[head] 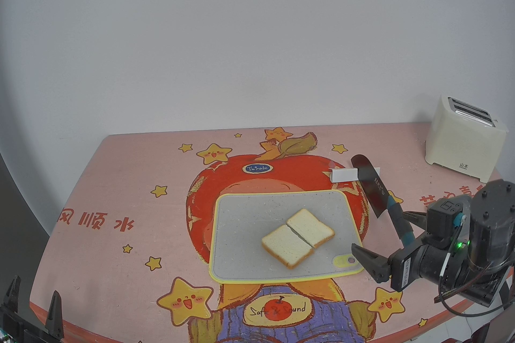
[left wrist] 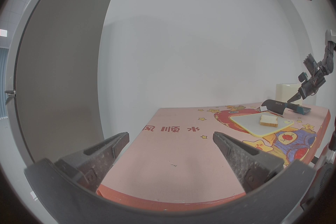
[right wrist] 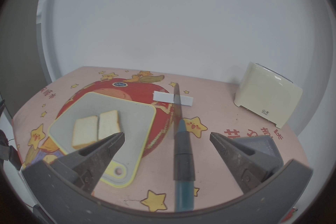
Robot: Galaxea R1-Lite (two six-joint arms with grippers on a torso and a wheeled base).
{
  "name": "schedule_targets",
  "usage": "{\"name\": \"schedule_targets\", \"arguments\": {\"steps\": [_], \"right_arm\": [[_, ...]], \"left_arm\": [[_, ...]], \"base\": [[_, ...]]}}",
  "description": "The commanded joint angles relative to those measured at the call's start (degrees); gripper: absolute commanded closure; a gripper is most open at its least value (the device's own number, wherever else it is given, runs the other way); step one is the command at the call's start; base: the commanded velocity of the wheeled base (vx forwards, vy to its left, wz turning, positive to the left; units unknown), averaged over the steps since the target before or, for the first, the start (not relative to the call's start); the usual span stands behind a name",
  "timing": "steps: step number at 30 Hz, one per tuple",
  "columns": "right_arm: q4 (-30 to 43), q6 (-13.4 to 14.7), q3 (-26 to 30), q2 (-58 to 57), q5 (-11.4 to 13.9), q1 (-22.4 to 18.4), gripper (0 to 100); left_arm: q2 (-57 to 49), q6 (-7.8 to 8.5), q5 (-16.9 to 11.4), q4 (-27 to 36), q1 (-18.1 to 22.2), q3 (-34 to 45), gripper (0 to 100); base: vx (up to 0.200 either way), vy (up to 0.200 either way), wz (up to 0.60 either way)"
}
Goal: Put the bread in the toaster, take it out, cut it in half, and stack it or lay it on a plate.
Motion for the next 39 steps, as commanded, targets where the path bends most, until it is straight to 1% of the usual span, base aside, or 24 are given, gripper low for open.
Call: {"name": "schedule_targets", "arguments": {"steps": [1,8,16,19,20,23,24,25,27,28,29,30,33,35,39], "right_arm": [[-0.01,-0.05,0.13,-0.18,-0.01,0.44,0],[-0.01,-0.13,0.48,-0.27,-0.01,1.67,0],[-0.10,-0.13,-0.13,-0.27,0.43,1.75,0],[-0.10,-0.13,-1.10,-0.45,2.18,1.84,0],[-0.01,-0.40,-1.89,-1.06,3.59,1.75,0],[-0.01,-2.24,-2.77,-2.47,5.70,1.67,0],[-0.01,-2.33,-2.77,-2.56,6.05,1.67,0],[-0.01,-2.07,-2.68,-2.82,7.54,1.58,0],[-0.10,-1.63,-2.33,-2.91,9.65,1.31,0],[-0.10,-1.01,-2.24,-3.00,10.53,1.31,0],[-0.10,-1.01,-2.24,-3.00,10.53,1.31,0],[-0.10,0.04,-2.33,-3.17,12.03,1.14,0],[0.08,0.30,-2.24,-4.05,12.55,1.23,0],[0.08,0.30,-2.59,-4.05,12.47,1.23,0],[0.69,0.22,-3.56,-3.44,11.15,1.23,0]], "left_arm": [[0.04,-0.01,0.00,0.00,0.00,0.92,0],[0.04,-0.01,0.00,0.00,0.00,0.92,0],[0.04,-0.01,0.00,0.00,0.00,0.92,0],[0.04,-0.01,0.00,0.00,0.00,0.92,0],[0.04,-0.01,0.00,0.00,0.00,0.92,0],[0.04,-0.01,0.00,0.00,0.00,0.92,0],[0.04,-0.01,0.00,0.00,0.00,0.92,0],[0.04,-0.01,0.00,0.00,0.00,0.92,0],[0.04,-0.01,0.00,0.00,0.00,0.92,0],[0.04,-0.01,0.00,0.00,0.00,0.92,0],[0.04,-0.01,0.00,0.00,0.00,0.92,0],[0.04,-0.01,0.00,0.00,0.00,0.92,0],[0.04,-0.01,0.00,0.00,0.00,0.92,0],[0.04,-0.01,0.00,0.00,0.00,0.92,0],[0.04,-0.01,0.00,0.00,0.00,0.92,0]], "base": [[0.000,0.000,0.00],[0.000,0.000,0.00],[0.000,0.000,0.00],[0.000,0.000,0.00],[0.000,0.000,0.00],[0.000,0.000,0.00],[0.000,0.000,0.00],[0.000,0.000,0.00],[0.000,0.000,0.00],[0.000,0.000,0.00],[0.000,0.000,0.00],[0.000,0.000,0.00],[0.000,0.000,0.00],[0.000,0.000,0.00],[0.000,0.000,0.00]]}}
